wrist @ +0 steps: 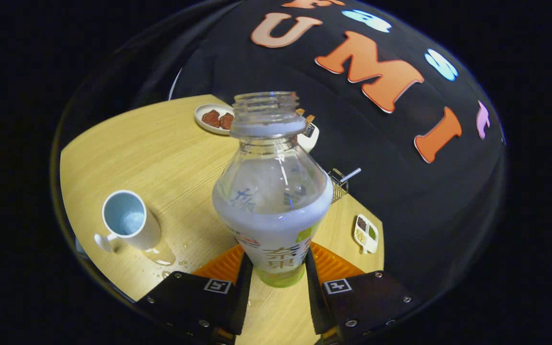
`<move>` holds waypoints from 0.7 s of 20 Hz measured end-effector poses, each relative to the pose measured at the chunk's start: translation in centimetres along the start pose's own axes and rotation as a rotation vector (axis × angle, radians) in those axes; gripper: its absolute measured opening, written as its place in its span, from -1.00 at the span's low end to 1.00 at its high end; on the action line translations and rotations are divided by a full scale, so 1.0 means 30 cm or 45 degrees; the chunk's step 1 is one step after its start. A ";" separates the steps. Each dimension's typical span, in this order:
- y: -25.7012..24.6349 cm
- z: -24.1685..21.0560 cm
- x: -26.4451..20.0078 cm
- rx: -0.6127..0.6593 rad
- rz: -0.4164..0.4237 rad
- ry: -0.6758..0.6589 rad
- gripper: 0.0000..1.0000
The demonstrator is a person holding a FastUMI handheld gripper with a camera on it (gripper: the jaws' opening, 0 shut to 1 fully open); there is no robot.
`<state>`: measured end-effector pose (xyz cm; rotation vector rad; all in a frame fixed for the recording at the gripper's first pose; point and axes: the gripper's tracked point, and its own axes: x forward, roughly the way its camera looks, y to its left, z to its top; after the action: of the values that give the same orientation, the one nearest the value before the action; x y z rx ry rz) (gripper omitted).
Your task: Take the bottle from table, then pour the juice into the cup, finally place the bottle on the coaster
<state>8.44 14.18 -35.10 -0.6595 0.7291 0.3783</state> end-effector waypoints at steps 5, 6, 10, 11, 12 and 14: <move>-0.060 0.060 0.112 0.252 0.058 -0.086 0.11; -0.058 0.069 0.137 0.314 0.085 -0.103 0.10; -0.031 0.104 0.238 0.526 0.192 -0.177 0.10; -0.029 0.094 0.259 0.543 0.199 -0.177 0.10; -0.014 0.085 0.283 0.561 0.210 -0.173 0.10; 0.019 0.045 0.327 0.590 0.238 -0.127 0.10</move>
<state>15.58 16.42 -41.60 -0.1346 0.7516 0.3924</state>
